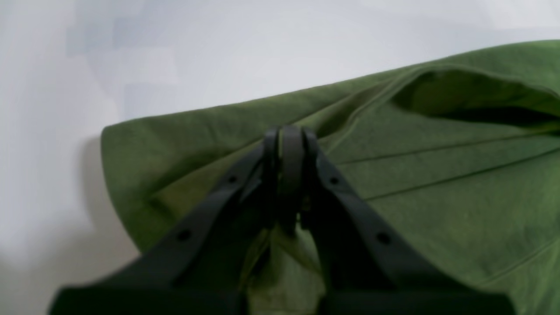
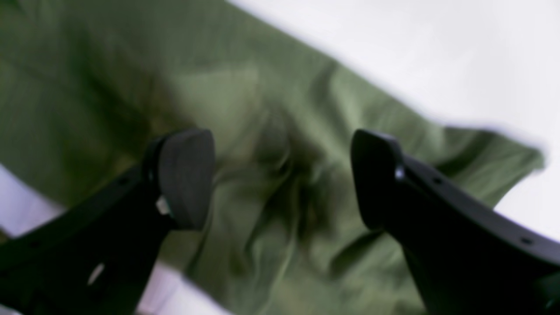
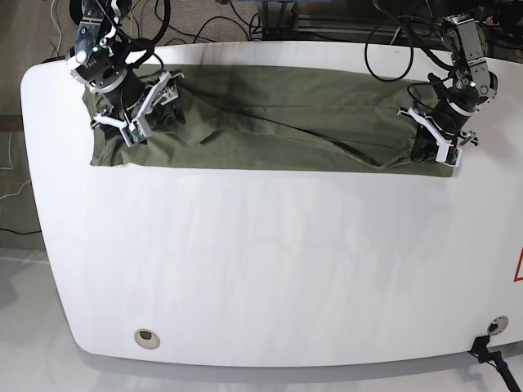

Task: Fold the T-shirt properly
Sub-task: 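Open both grippers and hold them above the folded shirt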

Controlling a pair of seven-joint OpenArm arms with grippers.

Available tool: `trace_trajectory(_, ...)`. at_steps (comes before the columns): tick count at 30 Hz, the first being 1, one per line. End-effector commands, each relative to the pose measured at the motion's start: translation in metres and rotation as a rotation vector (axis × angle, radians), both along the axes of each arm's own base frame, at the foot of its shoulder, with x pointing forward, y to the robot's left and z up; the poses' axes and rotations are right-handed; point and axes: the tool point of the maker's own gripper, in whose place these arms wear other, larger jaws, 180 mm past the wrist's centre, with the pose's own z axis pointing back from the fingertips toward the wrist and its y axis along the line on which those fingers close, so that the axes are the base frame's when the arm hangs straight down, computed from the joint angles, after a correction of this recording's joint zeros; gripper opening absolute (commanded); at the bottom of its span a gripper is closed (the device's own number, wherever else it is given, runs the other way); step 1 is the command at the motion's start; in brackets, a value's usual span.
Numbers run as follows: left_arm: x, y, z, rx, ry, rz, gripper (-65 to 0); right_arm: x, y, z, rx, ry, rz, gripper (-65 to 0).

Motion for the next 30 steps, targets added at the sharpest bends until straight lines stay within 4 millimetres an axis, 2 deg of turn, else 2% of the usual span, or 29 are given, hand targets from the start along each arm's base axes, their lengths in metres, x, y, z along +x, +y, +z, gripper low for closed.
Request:
trace_trajectory(1, 0.009, 0.001, 0.015, -0.004, -0.057, -0.004, -65.0, 0.021, 0.001, 0.02, 0.011, -0.086, 0.004, -18.0)
trace_trajectory(4, 0.009, 0.001, 0.015, -0.006, -0.057, -0.004, -65.0, 0.043, 0.0, 0.036, 0.006, -0.149, 0.002, -18.0)
trace_trajectory(7, 0.009, 0.0, 0.015, -0.007, -0.057, -0.003, -65.0, 0.055, -0.002, 0.042, 0.005, -0.176, -0.002, -18.0)
trace_trajectory(9, 0.009, 0.0, 0.015, -0.007, -0.057, -0.003, -65.0, 0.054, -0.003, 0.039, 0.006, -0.168, -0.003, -18.0)
trace_trajectory(14, 0.009, 0.0, 0.015, -0.007, -0.057, -0.003, -65.0, 0.031, -0.003, 0.021, 0.008, -0.099, -0.005, -18.0)
trace_trajectory(17, 0.009, 0.0, 0.014, -0.007, -0.055, -0.003, -65.0, 0.029, -0.002, 0.019, 0.01, -0.093, -0.005, -18.9)
trace_trajectory(20, 0.008, 0.001, 0.015, -0.006, -0.057, -0.003, -65.0, 0.033, -0.003, 0.022, 0.008, -0.105, -0.004, -25.6)
trace_trajectory(22, 0.011, 0.0, 0.023, 0.004, -0.079, -0.009, -65.0, 0.037, -0.003, 0.025, 0.008, -0.116, -0.004, -33.8)
trace_trajectory(24, 0.009, -0.002, 0.03, 0.015, -0.094, -0.018, -65.0, 0.037, -0.003, 0.025, 0.008, -0.116, -0.004, -44.8)
trace_trajectory(27, 0.003, -0.008, 0.034, 0.019, -0.104, -0.028, -65.0, 0.035, -0.002, 0.023, 0.011, -0.111, -0.006, -64.9)
trace_trajectory(30, -0.01, -0.012, 0.038, 0.009, -0.113, -0.004, -65.0, 0.031, -0.002, 0.02, 0.011, -0.099, -0.006, -65.0)
